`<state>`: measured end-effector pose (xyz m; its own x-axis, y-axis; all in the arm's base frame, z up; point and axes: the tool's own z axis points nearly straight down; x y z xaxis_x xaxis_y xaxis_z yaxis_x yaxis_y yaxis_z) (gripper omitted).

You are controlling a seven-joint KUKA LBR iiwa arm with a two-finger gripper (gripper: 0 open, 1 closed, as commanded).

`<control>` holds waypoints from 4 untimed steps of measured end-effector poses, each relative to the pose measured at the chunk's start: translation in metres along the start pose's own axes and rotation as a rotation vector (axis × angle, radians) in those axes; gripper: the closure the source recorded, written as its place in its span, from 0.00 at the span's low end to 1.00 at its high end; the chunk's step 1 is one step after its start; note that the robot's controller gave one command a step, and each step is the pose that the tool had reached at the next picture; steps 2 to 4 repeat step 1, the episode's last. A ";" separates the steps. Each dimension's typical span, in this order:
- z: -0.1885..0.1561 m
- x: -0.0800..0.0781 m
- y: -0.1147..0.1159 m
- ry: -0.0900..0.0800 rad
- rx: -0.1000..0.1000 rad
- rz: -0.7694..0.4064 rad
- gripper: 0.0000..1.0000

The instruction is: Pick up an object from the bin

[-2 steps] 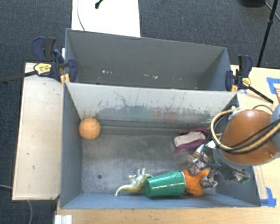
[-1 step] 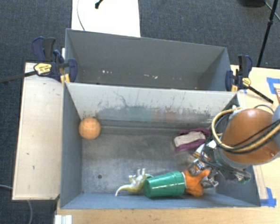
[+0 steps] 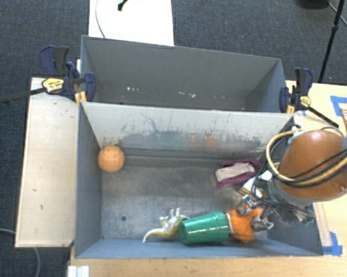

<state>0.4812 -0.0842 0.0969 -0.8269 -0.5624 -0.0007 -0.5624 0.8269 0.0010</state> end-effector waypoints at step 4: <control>-0.010 -0.002 -0.002 -0.003 0.003 0.001 1.00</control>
Offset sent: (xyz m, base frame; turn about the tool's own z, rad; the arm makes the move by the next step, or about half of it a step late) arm -0.0001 0.0003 0.0719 0.0000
